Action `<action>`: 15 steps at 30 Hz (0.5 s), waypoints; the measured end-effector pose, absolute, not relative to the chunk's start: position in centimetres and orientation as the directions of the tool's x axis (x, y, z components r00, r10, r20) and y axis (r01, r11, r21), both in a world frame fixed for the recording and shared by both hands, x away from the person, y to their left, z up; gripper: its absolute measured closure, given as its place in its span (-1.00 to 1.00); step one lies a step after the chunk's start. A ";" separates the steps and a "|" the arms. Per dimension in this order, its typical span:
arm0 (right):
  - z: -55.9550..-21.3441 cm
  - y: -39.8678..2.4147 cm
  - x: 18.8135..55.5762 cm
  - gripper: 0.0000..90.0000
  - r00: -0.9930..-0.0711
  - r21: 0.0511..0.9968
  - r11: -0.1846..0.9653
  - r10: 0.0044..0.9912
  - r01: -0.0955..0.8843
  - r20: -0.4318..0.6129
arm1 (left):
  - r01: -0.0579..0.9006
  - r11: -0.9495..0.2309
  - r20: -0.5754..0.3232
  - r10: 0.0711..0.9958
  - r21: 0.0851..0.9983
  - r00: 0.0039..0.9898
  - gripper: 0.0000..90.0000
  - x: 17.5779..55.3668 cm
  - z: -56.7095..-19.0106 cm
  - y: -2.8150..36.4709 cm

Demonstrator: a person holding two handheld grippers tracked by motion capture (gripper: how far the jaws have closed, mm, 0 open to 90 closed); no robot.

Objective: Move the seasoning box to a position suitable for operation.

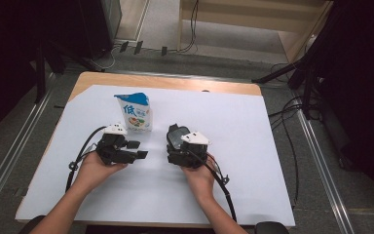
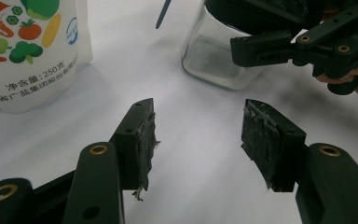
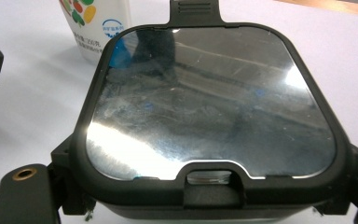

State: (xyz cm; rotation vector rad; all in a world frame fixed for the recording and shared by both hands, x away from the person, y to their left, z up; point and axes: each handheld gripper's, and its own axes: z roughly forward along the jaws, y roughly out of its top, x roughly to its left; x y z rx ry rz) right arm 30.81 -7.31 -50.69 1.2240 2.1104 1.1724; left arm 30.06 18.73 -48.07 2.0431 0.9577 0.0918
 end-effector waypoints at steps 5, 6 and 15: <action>-50.7 -7.4 30.9 -0.68 -0.522 0.828 0.243 0.850 0.505 0.069 | 0.596 -0.342 -0.272 0.653 0.727 0.707 0.01 30.2 -48.1 18.6; -50.6 -7.5 30.9 -0.68 -0.525 0.826 0.242 0.848 0.509 0.076 | 0.594 -0.343 -0.270 0.653 0.727 0.707 0.02 30.3 -48.1 18.6; -48.2 -9.3 30.0 -0.70 -0.578 0.841 0.229 0.808 0.490 0.116 | 0.595 -0.342 -0.272 0.653 0.727 0.707 0.07 30.4 -47.8 18.4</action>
